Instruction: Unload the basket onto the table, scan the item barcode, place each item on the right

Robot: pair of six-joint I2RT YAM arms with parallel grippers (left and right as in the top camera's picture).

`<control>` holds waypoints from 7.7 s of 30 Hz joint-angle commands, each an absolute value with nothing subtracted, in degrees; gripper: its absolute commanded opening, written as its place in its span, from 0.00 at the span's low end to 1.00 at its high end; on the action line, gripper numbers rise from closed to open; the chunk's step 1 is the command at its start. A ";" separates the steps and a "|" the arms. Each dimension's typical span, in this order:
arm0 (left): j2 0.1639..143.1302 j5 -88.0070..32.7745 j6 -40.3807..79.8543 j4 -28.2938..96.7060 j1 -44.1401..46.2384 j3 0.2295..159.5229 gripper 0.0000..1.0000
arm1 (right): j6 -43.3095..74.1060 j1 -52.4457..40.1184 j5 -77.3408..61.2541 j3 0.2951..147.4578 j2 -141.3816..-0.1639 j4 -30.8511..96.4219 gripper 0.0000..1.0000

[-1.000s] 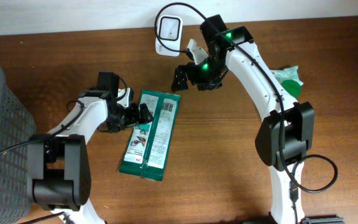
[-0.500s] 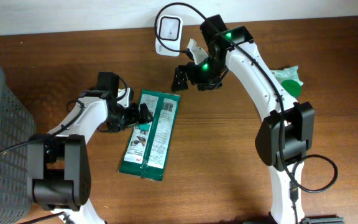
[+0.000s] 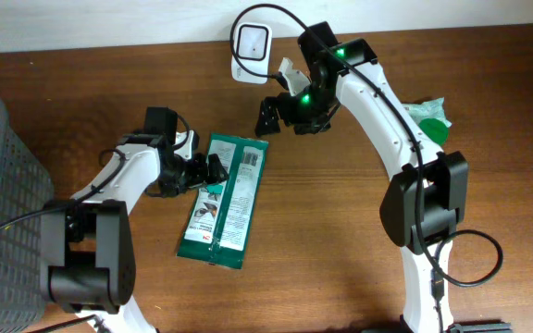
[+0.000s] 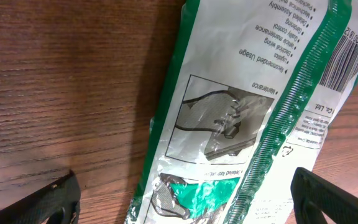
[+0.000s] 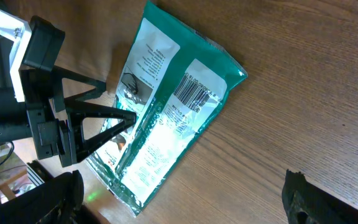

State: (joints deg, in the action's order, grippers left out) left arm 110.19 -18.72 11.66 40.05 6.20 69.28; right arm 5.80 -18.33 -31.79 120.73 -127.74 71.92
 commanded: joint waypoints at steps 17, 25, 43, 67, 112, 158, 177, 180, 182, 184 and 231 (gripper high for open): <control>114.26 -16.67 12.58 40.97 5.58 66.26 0.99 | 5.69 -18.74 -31.53 120.40 -127.17 71.94 1.00; 114.26 -16.67 12.58 40.97 5.58 66.26 0.99 | 5.69 -18.74 -31.53 120.40 -127.17 71.94 1.00; 114.26 -16.67 12.58 40.97 5.58 66.26 0.99 | 5.69 -18.74 -31.53 120.40 -127.17 71.94 1.00; 114.26 -16.67 12.58 40.97 5.58 66.26 0.99 | 5.69 -18.74 -31.53 120.40 -127.17 71.94 1.00; 114.26 -16.67 12.58 40.97 5.58 66.26 0.99 | 5.69 -18.74 -31.53 120.40 -127.17 71.94 1.00; 114.26 -16.67 12.58 40.97 5.58 66.26 0.99 | 5.69 -18.74 -31.53 120.40 -127.17 71.94 1.00; 0.62 -1.06 -29.23 4.80 -6.07 0.54 0.99 | 9.89 -3.88 -6.90 0.32 -0.36 4.01 0.99; 0.62 -1.06 -29.26 4.80 -6.07 0.54 0.99 | 9.89 -3.88 -6.90 0.32 -0.36 4.01 0.99; 0.62 -1.06 -29.23 4.80 -6.07 0.54 1.00 | 9.89 -3.88 -6.90 0.32 -0.36 4.01 0.99; 0.62 -1.06 -29.23 4.80 -6.07 0.54 0.99 | 9.89 -3.88 -6.90 0.32 -0.36 4.01 0.99; 0.62 -1.06 -29.23 4.78 -6.07 0.54 0.99 | 9.89 -3.88 -6.90 0.32 -0.38 3.99 0.99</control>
